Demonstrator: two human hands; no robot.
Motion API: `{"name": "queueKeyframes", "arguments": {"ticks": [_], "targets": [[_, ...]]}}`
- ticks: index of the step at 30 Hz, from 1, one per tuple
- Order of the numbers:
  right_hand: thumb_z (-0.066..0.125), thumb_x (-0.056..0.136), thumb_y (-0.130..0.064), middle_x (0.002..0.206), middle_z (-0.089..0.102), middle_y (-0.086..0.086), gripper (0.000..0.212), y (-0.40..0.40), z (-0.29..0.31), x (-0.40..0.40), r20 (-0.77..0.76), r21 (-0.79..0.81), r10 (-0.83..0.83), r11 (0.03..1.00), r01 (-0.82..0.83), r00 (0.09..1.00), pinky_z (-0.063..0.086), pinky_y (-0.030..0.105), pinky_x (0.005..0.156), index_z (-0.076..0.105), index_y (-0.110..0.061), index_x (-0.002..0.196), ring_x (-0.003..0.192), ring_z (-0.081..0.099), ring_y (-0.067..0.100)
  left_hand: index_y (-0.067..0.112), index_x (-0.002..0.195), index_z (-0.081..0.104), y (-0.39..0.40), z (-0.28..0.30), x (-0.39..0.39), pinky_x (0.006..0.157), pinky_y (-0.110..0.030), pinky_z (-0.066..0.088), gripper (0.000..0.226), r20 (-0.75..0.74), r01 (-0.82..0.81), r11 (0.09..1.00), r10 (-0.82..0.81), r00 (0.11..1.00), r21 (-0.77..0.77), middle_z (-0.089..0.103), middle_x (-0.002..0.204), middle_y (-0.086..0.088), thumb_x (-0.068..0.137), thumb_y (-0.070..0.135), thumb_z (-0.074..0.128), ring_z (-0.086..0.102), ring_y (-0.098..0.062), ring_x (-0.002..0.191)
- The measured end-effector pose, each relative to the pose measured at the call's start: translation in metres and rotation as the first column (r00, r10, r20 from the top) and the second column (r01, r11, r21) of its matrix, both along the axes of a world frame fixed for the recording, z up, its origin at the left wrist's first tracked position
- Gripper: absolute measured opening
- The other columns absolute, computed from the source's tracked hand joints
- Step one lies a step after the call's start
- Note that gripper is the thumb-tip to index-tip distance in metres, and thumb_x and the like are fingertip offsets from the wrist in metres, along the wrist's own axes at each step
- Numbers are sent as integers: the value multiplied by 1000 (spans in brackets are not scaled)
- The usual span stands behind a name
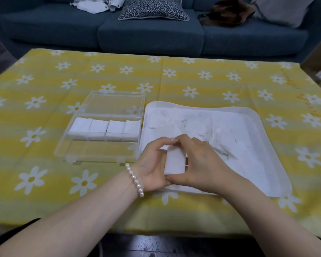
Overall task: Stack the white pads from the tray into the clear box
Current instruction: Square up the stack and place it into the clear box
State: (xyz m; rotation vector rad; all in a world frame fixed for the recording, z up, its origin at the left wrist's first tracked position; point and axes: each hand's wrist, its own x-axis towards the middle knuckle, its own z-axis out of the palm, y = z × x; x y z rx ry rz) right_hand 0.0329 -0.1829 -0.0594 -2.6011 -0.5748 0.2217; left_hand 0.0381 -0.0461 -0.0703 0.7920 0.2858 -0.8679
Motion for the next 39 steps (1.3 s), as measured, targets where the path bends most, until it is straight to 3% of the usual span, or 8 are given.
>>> {"name": "queueKeyframes", "arguments": {"ticks": [4,10,14,18,22,25,31,39], "targets": [[73,64,-47,102,52,-5,67,-6,7,2,-31,3,-53,999,53,998,39,29,88,41,-28,119,97,43,14,12,80,64,1,-3,2,46,-20,42,37,21,44,998,-44,999,-33,63,69,-3,84,0,30,59,-17,51],[84,56,-47,109,50,-17,80,-11,9,8,-120,122,-52,990,66,991,40,27,93,47,-27,123,107,48,10,4,109,57,2,-3,7,44,-25,51,30,17,24,998,-25,1000,65,67,88,-13,94,-1,32,67,-21,64],[74,74,-38,102,59,-8,44,-41,11,29,-46,279,-323,904,323,945,37,17,72,54,-23,111,93,55,9,5,99,57,24,8,26,46,-22,52,28,-24,-211,977,211,977,27,64,75,-10,92,-1,31,63,-18,56],[62,85,-19,76,59,-9,4,-56,3,37,-16,149,-413,900,410,911,33,19,58,63,-19,89,73,54,13,16,107,55,42,15,36,44,-20,48,34,41,-323,945,321,946,50,65,75,-9,90,-2,31,61,-17,60],[60,85,-17,81,63,-4,8,-43,-5,36,-100,-20,-319,948,318,943,40,25,68,65,-22,81,82,56,16,24,103,58,43,18,35,45,-23,51,19,116,-329,941,318,941,83,63,82,-10,99,20,40,63,-21,65],[64,84,-29,86,65,-2,8,-28,-13,34,-155,-47,-283,959,280,946,45,29,72,66,-22,83,84,58,17,21,92,59,41,19,34,46,-26,53,31,81,-325,944,320,944,63,63,83,-10,98,44,39,64,-23,72],[67,81,-43,92,54,-7,30,-10,-30,31,-165,-190,-290,947,258,943,38,25,70,62,-23,101,90,53,14,21,88,59,44,18,36,47,-24,52,39,59,-352,935,349,935,43,65,84,-9,97,49,34,64,-21,68],[54,92,-23,86,61,-3,14,-13,-28,33,-59,-5,-285,959,285,957,40,25,67,67,-18,93,79,53,14,21,86,55,49,17,42,42,-19,46,44,7,-391,920,391,920,23,61,79,-6,93,59,33,60,-17,59]]}}
